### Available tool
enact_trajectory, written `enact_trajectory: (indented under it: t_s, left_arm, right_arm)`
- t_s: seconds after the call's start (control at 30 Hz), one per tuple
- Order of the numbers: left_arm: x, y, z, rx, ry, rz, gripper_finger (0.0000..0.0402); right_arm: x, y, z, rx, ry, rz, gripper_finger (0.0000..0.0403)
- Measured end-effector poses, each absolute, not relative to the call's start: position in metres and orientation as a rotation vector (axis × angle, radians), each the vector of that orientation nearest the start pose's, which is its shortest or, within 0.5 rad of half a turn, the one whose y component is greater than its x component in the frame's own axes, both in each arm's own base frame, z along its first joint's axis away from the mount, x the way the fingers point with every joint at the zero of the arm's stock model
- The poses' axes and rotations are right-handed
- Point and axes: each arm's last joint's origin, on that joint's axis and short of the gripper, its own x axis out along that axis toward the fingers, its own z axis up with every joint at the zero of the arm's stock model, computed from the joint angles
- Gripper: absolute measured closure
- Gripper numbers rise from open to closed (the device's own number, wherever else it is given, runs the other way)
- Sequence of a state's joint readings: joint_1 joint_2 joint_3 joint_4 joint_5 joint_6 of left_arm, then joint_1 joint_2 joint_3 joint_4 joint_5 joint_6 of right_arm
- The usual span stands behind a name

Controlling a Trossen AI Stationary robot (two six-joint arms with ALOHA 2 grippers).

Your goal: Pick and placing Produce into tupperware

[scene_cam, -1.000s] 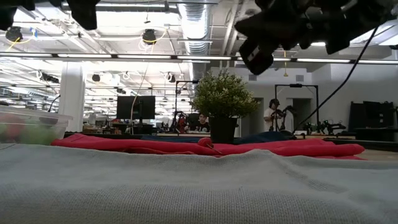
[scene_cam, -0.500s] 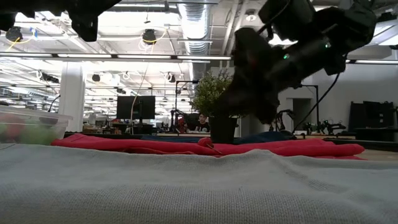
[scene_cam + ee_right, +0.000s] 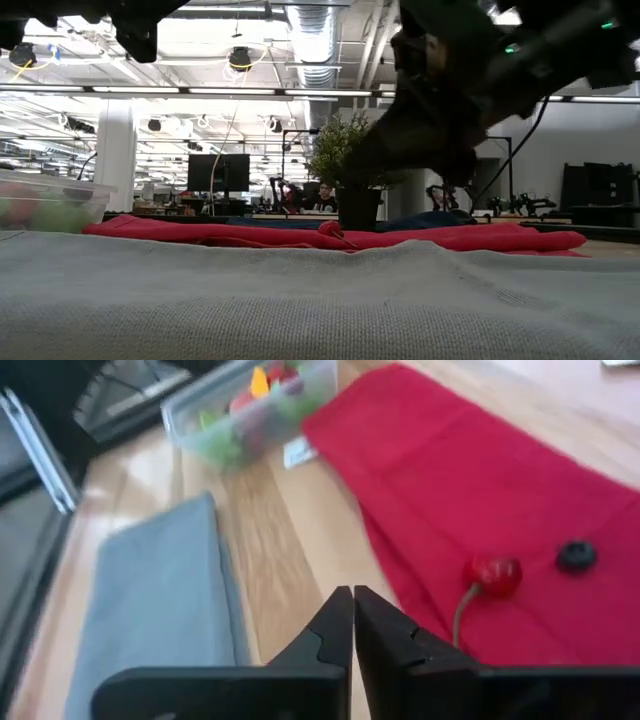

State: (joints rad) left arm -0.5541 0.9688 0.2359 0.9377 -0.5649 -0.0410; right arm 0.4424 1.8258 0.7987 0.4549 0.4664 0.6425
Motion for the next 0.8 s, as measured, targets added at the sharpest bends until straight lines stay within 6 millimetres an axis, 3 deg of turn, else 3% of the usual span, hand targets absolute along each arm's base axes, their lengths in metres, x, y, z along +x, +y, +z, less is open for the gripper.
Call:
enact_trajectory:
  t_s: [0.23, 0.47, 0.63, 0.73, 0.8]
  left_arm:
    - [0.164, -0.083, 0.221, -0.153, -0.178, 0.009, 0.0217]
    - [0.164, -0.083, 0.221, -0.148, -0.179, 0.012, 0.0217]
    - [0.164, -0.083, 0.221, -0.148, -0.179, 0.012, 0.0217]
    - [0.164, -0.083, 0.221, -0.148, -0.179, 0.012, 0.0217]
    - [0.164, -0.083, 0.221, -0.147, -0.178, 0.012, 0.0217]
  right_arm:
    - [0.323, 0.142, 0.133, 0.414, 0.527, -0.128, 0.0333]
    - [0.322, 0.152, 0.137, 0.403, 0.527, 0.009, 0.0335]
    - [0.327, 0.141, 0.127, 0.469, 0.497, -0.167, 0.0334]
    - [0.330, 0.136, 0.103, 0.458, 0.578, -0.259, 0.0321]
    - [0.338, 0.138, 0.099, 0.447, 0.598, -0.270, 0.0305]
